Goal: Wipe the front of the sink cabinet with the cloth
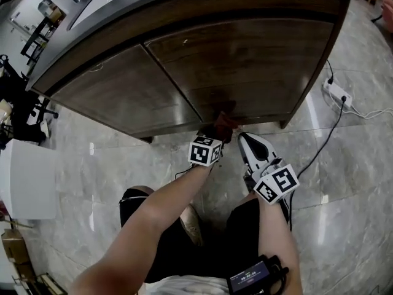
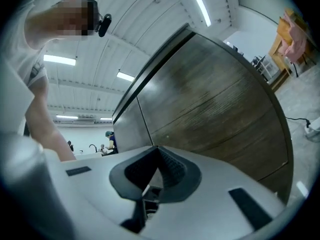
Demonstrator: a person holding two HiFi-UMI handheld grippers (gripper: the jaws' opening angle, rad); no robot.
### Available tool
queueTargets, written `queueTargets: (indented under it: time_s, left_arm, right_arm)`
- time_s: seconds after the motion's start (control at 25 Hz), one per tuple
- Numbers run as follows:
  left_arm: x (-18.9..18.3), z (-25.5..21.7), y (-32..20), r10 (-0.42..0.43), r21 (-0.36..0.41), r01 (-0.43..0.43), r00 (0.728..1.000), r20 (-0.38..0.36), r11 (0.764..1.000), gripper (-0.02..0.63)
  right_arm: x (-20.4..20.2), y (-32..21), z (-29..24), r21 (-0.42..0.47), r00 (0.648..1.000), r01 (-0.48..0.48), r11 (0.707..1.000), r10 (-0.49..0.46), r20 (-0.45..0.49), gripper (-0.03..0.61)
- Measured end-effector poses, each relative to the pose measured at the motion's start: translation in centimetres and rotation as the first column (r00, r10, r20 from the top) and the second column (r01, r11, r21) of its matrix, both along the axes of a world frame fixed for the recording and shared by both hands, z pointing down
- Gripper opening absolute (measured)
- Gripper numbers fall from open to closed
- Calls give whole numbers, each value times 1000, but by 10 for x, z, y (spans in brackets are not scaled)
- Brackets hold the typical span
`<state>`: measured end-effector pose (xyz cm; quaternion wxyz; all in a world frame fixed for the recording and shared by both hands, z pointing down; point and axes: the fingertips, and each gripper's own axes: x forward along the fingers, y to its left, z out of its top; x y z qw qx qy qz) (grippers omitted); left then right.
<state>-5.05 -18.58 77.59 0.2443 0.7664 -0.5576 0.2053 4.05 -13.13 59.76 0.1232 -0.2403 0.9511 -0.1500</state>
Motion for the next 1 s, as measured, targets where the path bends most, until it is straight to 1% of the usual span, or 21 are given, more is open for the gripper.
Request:
queueTargets:
  time_s: [0.08,0.16,0.2,0.28,0.32,0.4,0.52,0.64,0.72,0.8,1.0]
  left_arm:
    - [-31,-13,16,-36,20,35,999,8,999,137]
    - [-54,-37,30,-34,44,33,999,11,998,137]
    - [-61,-52,36,-22,58,22,1000,-1,998,137]
    - [-69,-87,45,23,91,-20,999,-38,996,137]
    - [-72,-106,48,54,109,-49,998,-41,993,137]
    - [-80,-145,57,117,143,-113,993,-20,983,137]
    - [-89,-202,82,196,169,-194,981,5,966,137]
    - [-100,-266,114,251,169,-246,968,-9,954,137]
    - [-106,-313,145,262,150,-254,965,-32,955,137]
    - [-112,-356,166,254,145,-246,966,-42,958,137]
    - [-117,-455,216,199,124,-185,974,-106,975,137]
  right_arm:
    - [-18,8,4,-16,999,27,1000,-28,-22,12]
    - [-32,16,0,-42,997,50,998,-53,-54,12]
    - [-39,20,-7,-56,995,63,996,-67,-74,12]
    - [-56,28,-29,-70,986,102,992,-111,-125,12]
    - [-65,31,-41,-69,978,129,989,-138,-154,12]
    - [-80,33,-67,-70,961,174,982,-185,-205,12]
    - [-85,34,-101,-112,942,189,976,-212,-261,12]
    - [-91,44,-147,-166,918,201,965,-245,-313,12]
    - [-93,61,-184,-208,906,200,958,-261,-334,12]
    - [-94,69,-220,-221,901,195,955,-264,-344,12]
    - [-87,84,-321,-243,908,158,957,-238,-346,12]
